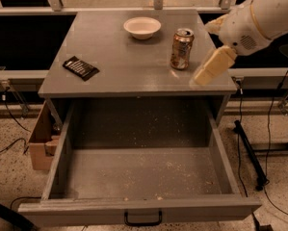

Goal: Place rxbar chocolate into top drawer

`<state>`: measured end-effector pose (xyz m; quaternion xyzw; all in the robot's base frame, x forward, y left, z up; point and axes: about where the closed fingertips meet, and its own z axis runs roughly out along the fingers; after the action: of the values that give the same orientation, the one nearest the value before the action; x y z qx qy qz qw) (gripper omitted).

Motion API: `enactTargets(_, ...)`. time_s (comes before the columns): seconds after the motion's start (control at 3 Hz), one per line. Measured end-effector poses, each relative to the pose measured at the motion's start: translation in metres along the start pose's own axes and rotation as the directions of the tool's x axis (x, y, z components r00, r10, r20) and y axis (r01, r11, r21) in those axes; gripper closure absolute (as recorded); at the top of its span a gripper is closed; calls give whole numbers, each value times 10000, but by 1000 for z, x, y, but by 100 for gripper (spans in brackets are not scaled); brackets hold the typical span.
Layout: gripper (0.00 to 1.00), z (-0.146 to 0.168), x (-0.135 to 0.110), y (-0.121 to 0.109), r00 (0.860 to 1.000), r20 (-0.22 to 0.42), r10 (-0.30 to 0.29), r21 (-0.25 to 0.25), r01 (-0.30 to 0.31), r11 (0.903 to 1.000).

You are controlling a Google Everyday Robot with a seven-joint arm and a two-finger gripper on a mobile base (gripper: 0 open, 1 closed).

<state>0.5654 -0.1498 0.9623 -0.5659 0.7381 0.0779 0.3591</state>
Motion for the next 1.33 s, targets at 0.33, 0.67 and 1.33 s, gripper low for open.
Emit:
enactTargets(0.33, 0, 17, -31, -10, 9919, 1260, -148, 298, 112, 9995)
enactTargets(0.67, 0, 51, -87, -3, 9673, 2480, -532, 590, 397, 9975)
enactTargets(1.33, 0, 71, -108, -8, 9567, 2893, -321, 496, 185, 9986)
